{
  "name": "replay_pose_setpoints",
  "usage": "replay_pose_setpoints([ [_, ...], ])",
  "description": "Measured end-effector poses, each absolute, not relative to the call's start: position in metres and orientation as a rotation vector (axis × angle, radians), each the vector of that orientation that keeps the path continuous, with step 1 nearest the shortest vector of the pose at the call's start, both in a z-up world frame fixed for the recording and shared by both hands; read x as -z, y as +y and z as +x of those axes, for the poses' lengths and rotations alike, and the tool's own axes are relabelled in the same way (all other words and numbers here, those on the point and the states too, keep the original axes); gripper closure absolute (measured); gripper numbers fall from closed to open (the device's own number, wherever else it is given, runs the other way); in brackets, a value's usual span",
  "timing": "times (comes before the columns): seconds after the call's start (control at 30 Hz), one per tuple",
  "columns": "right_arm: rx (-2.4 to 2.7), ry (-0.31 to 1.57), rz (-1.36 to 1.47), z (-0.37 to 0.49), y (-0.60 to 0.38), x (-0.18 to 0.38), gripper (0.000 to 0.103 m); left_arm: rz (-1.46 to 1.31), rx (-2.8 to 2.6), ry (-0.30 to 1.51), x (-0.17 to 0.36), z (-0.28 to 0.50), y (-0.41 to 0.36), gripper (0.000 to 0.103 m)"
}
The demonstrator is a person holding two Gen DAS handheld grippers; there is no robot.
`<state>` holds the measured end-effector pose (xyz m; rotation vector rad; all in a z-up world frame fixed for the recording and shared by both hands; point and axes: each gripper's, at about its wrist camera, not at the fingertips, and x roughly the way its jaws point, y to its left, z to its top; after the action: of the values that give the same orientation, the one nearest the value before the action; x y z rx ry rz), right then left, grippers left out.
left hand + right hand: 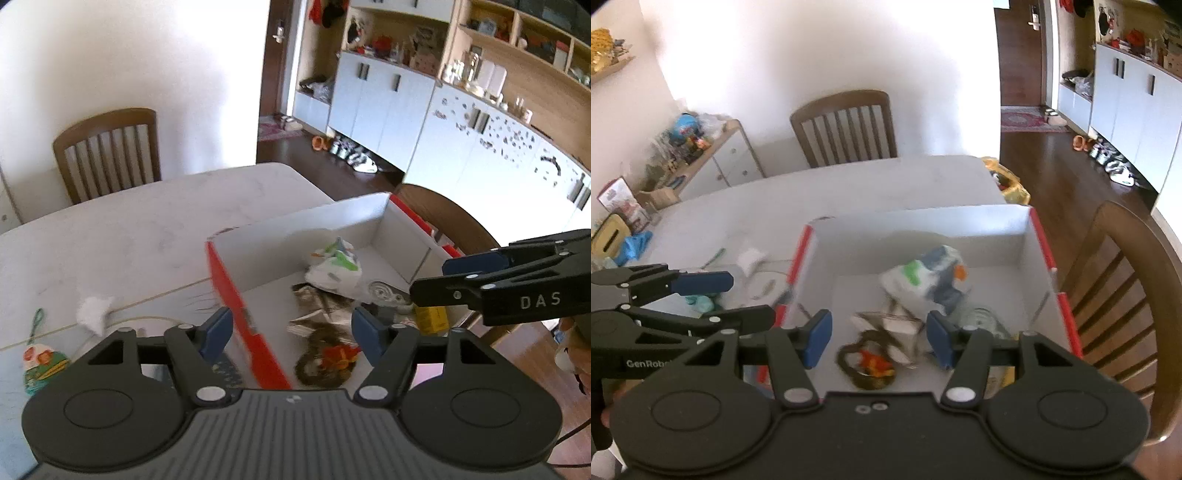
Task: Organize objects
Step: 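Move both grippers back toward the green pouch and remaining items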
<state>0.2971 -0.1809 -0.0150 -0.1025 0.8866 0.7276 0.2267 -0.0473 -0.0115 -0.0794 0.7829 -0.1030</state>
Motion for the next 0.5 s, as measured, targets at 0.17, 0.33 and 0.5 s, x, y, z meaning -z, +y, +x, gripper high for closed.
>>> replay_pose_setpoints([
  [0.17, -0.755, 0.867, -0.093, 0.280, -0.161, 0.009, 0.037, -0.095, 0.075, 0.765, 0.003, 0.208, -0.022, 0.030],
  [0.33, -0.775, 0.856, -0.091, 0.263, -0.138, 0.007, 0.033, -0.115, 0.052, 0.740, -0.002, 0.191, 0.005, 0.025],
  [0.5, -0.803, 0.845, -0.100, 0.246, -0.113, 0.005, 0.024, -0.136, 0.024, 0.723, -0.005, 0.174, 0.033, 0.020],
])
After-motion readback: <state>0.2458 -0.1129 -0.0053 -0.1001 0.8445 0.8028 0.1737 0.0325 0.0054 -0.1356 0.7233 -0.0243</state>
